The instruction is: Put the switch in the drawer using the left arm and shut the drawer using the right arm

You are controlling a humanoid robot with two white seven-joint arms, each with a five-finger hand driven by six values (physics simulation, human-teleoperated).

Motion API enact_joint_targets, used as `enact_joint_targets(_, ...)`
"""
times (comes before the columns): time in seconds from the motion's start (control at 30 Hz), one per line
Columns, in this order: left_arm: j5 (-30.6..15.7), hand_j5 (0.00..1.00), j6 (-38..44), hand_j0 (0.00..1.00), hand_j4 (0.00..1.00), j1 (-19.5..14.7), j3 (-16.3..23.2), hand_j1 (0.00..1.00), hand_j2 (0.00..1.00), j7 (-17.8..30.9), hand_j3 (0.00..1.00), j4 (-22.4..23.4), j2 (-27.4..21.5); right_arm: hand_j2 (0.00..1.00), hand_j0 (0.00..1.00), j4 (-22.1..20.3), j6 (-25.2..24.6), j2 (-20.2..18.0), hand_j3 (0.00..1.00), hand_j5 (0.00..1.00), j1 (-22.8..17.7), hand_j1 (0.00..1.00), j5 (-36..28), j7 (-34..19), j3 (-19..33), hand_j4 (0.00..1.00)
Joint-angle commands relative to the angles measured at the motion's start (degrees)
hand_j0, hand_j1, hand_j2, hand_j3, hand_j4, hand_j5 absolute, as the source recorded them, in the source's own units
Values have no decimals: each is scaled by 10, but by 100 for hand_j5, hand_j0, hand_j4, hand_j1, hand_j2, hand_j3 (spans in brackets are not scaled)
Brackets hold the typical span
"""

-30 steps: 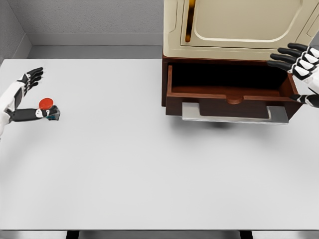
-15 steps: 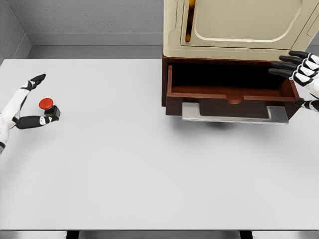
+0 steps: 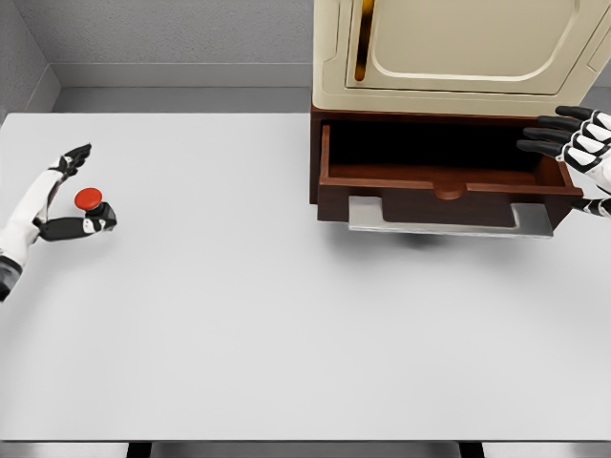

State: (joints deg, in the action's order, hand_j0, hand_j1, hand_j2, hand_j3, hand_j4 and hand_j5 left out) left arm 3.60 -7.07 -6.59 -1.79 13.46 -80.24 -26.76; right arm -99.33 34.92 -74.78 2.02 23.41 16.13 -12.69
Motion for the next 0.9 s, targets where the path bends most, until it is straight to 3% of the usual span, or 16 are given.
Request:
enact_joint_targets(0.0,-13,99,0,99,99,-2,9,99,99,0,99,19,0,100,100,0,1,-1,100,100,0,100,-4,0,0,100)
enact_joint_targets(0.23,-13,97,0,97,97,-6,20,97,97,0,97,39,0,100,100,0,1,3,100,100,-1,100,-4,0,-1,100)
enact_joint_targets(0.4,-15,78,-1,78,78,-13,19,78,78,1,78,51,-1,100,100,0,1,-1,100,100,-3,100,-4,0,0,100)
enact_joint_targets(0.87,-36,71,-1,71,71,-17,17,71,71,0,71,59,-7,100,100,0,1,2,100,100,-4,100,-4,0,2,100)
